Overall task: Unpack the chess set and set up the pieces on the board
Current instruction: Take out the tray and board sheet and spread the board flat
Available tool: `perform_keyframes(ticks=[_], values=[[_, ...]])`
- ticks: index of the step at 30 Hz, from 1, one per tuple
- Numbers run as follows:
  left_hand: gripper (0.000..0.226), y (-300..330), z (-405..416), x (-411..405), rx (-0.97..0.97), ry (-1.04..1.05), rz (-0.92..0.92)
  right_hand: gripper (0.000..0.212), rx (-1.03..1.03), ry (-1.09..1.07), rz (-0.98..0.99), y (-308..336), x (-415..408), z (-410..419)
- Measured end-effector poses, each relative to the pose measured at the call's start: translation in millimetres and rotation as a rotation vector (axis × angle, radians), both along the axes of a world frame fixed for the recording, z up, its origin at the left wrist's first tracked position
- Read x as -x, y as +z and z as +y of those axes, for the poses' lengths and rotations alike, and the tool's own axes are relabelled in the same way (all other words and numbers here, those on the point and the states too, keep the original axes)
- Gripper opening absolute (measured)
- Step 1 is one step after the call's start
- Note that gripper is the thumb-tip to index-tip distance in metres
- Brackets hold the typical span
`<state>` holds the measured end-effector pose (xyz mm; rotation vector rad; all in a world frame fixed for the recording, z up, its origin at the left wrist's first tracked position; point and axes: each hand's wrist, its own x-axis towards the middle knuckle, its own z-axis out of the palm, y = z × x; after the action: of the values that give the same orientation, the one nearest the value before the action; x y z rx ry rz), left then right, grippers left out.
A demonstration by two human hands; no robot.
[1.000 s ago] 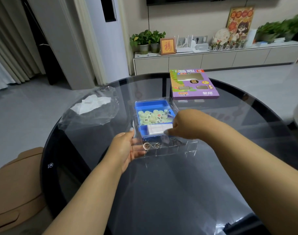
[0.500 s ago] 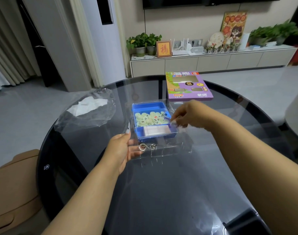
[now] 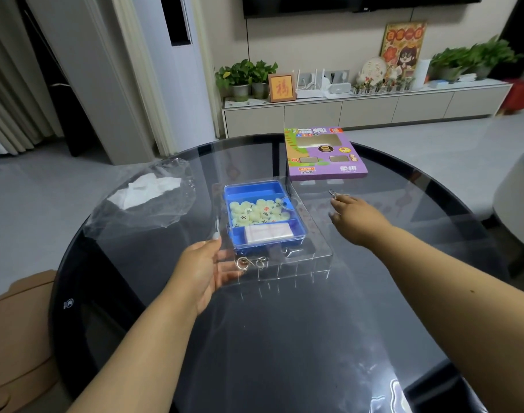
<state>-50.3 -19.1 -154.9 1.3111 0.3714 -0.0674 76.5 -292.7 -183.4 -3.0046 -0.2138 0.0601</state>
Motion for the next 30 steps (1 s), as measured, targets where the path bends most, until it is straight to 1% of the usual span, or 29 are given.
perform_keyframes(ticks=[3, 9, 12, 14, 17, 18, 19, 21, 23, 25, 28, 30], values=[[0.022, 0.2, -0.3, 1.0, -0.004, 0.007, 0.004, 0.056, 0.025, -0.041, 0.070, 2.6, -14.7, -9.9], [0.020, 1.3, -0.4, 0.2, 0.005, 0.017, 0.006, 0.062, 0.027, -0.081, 0.152, 1.7, -49.1, -36.5], [0.021, 1.4, 0.2, -0.1, 0.013, 0.015, 0.004, 0.059, -0.045, -0.093, 0.171, 5.3, -50.4, -41.1], [0.021, 1.4, 0.1, -0.4, 0.006, 0.007, 0.006, 0.055, -0.131, -0.113, 0.105, 13.3, -40.9, -35.5], [0.023, 1.7, 0.6, -0.7, -0.009, 0.000, 0.008, 0.040, -0.259, -0.123, -0.261, 33.6, -14.5, -1.4], [0.023, 1.9, 0.8, -0.9, -0.011, 0.001, 0.008, 0.031, -0.328, -0.086, -0.338, 42.3, -4.0, 15.5], [0.024, 2.1, 0.5, -0.7, -0.013, 0.002, 0.008, 0.023, -0.411, -0.026, -0.338, 51.1, 8.3, 33.6], [0.025, 2.4, -0.3, 0.3, -0.018, 0.003, 0.005, 0.018, -0.513, 0.166, -0.199, 68.5, 39.6, 68.0], [0.026, 3.5, -1.6, 2.5, -0.030, -0.006, -0.002, 0.021, -0.450, 0.385, -0.056, 80.0, 70.1, 93.7], [0.028, 5.1, -2.8, 5.0, -0.044, -0.016, -0.004, 0.026, -0.284, 0.528, 0.029, 80.6, 91.0, 110.3], [0.029, 5.8, -2.9, 6.2, -0.029, -0.013, -0.011, 0.033, -0.045, 0.597, 0.001, 72.8, 106.7, 127.4], [0.029, 5.3, -3.1, 6.1, -0.053, -0.014, -0.008, 0.034, 0.024, 0.609, -0.017, 70.5, 109.4, 134.2]])
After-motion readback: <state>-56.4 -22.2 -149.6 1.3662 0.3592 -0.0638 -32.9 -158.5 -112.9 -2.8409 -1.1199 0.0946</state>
